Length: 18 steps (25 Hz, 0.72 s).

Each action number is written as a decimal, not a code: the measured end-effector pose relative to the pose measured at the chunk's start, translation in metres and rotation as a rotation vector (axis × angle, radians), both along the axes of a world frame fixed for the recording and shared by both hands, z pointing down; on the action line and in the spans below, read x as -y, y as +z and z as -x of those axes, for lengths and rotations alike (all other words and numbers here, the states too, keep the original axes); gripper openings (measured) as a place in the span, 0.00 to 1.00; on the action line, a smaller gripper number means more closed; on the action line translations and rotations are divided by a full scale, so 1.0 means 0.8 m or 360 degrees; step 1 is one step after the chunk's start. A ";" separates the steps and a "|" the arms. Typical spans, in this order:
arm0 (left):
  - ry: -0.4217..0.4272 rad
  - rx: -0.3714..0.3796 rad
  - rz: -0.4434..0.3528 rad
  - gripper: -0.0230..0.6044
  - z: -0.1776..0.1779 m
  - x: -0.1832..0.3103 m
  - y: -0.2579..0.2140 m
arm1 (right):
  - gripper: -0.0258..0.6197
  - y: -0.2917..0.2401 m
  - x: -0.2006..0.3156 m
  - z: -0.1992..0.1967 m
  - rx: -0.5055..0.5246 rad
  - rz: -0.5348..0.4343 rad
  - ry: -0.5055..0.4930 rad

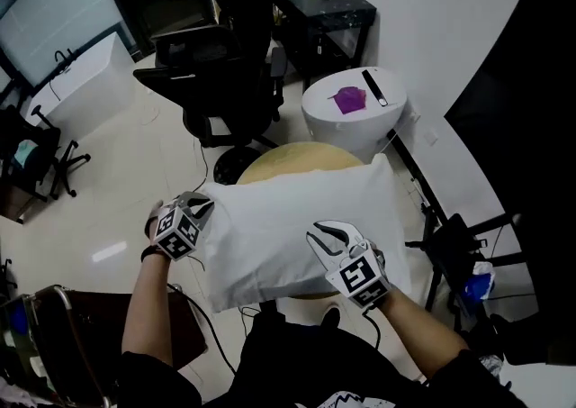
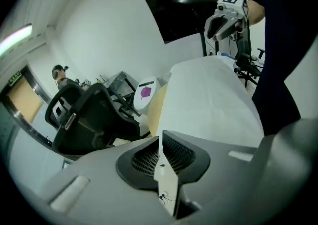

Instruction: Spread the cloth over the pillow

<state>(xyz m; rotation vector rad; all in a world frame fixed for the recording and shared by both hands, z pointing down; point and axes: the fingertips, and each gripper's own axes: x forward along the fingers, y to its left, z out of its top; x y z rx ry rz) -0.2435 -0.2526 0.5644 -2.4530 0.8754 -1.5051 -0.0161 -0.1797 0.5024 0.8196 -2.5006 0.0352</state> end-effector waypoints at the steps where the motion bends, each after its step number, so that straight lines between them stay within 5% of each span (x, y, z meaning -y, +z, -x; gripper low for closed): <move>1: -0.0003 -0.0008 -0.0029 0.06 -0.016 -0.014 -0.013 | 0.17 -0.005 -0.005 -0.012 0.0020 -0.0008 -0.0016; 4: -0.0021 -0.0034 -0.0099 0.06 -0.064 -0.053 -0.044 | 0.05 -0.018 -0.020 -0.045 0.0083 -0.0030 -0.0048; 10: -0.0093 -0.0181 -0.0153 0.04 -0.152 -0.134 -0.086 | 0.05 -0.020 -0.063 -0.088 0.0110 0.0042 -0.0129; 18: -0.0127 -0.0362 -0.0074 0.04 -0.229 -0.226 -0.085 | 0.05 -0.006 -0.133 -0.105 0.0086 0.0133 -0.0227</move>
